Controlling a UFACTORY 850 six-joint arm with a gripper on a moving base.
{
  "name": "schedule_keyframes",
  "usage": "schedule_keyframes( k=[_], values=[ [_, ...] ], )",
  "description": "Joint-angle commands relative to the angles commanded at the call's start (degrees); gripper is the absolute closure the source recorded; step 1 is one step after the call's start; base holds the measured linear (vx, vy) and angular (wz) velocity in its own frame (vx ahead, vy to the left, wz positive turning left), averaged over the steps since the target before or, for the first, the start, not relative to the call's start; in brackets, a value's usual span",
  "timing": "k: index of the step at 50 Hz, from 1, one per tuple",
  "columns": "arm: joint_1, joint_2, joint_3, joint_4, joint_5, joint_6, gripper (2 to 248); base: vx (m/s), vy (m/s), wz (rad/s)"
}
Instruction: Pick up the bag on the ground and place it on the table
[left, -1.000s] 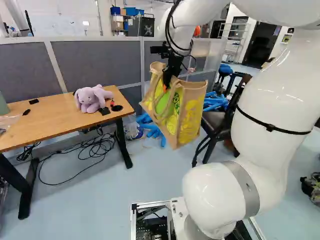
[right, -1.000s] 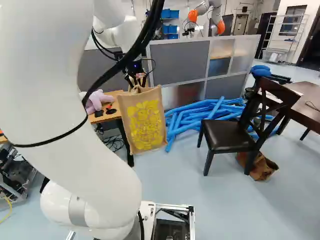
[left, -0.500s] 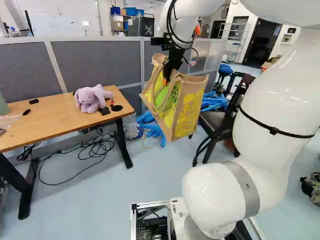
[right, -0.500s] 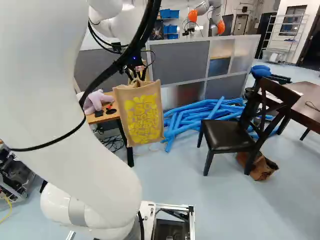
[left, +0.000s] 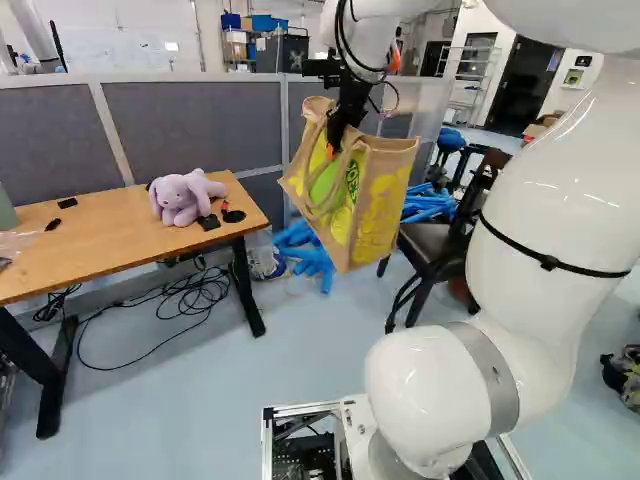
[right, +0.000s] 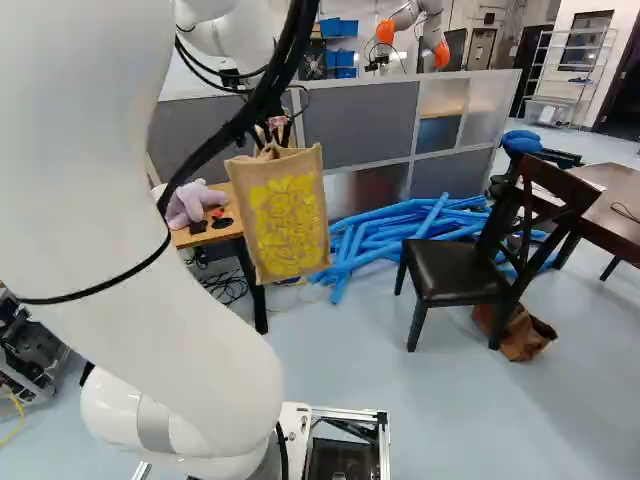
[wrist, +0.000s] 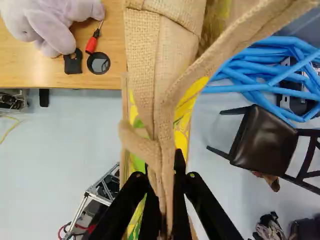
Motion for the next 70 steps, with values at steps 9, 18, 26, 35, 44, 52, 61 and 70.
schedule_keyframes(
  k=[9, 18, 26, 35, 44, 52, 61, 70],
  values=[
    [-0.04, -0.12, -1.58, 0.0, -2.67, 0.0, 227, 0.0, 0.0, 0.0],
    [-0.06, 0.15, -2.79, 0.0, -5.58, 0.0, 227, 0.0, 0.0, 0.0],
    [-0.08, 0.6, -3.65, 0.0, -8.02, 0.0, 227, 0.0, 0.0, 0.0],
    [-0.08, 0.84, -3.99, 0.0, -9.21, 0.0, 227, 0.0, 0.0, 0.0],
    [-0.08, 0.87, -4.02, 0.0, -9.35, 0.0, 227, 0.0, 0.0, 0.0],
    [-0.08, 0.87, -4.02, 0.0, -9.35, 0.0, 227, 0.0, 0.0, 0.0],
    [-0.08, 0.87, -4.02, 0.0, -9.35, 0.0, 227, 0.0, 0.0, 0.0],
    [-0.08, 0.87, -4.02, 0.0, -9.35, 0.0, 227, -0.017, 0.001, 0.002]
  ],
)
